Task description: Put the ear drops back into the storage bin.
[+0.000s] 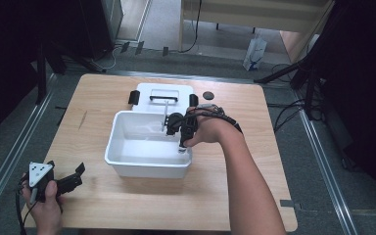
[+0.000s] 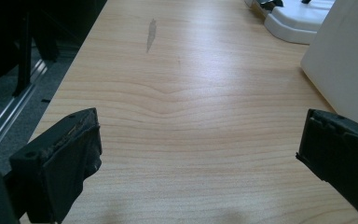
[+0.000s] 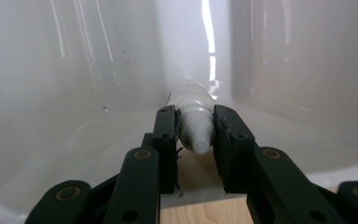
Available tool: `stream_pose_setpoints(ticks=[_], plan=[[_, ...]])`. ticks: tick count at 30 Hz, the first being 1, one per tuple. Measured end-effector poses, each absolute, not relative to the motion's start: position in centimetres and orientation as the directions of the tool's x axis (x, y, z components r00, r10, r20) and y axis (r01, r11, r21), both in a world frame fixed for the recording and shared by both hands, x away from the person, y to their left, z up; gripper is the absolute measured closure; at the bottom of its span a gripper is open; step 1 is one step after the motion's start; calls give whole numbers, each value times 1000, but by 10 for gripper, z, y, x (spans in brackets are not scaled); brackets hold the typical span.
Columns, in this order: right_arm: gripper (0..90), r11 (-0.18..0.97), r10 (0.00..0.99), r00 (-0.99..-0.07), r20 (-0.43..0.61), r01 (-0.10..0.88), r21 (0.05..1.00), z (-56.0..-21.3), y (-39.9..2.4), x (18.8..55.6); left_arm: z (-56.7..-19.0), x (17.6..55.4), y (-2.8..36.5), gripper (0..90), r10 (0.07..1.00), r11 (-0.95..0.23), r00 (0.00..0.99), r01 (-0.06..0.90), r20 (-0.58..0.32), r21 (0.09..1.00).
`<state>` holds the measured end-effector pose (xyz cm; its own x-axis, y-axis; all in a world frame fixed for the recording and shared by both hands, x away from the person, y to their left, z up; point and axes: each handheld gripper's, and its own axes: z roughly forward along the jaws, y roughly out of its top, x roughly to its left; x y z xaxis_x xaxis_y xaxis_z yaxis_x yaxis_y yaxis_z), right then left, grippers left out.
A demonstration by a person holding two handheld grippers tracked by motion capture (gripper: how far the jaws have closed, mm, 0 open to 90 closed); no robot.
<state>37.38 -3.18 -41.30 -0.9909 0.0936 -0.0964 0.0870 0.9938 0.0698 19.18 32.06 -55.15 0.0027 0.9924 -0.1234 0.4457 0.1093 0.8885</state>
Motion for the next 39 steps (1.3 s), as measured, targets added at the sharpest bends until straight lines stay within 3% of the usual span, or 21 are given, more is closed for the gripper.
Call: stream_pose_setpoints(ticks=[16,39], plan=[[720,993,110,-990,-86,106,50,-438,-28,376,-552,191,320,1,993,106,6,446,-122,889],[716,996,88,-991,-102,88,-1,-442,-24,377,-552,191,320,2,992,109,7,446,-125,888]])
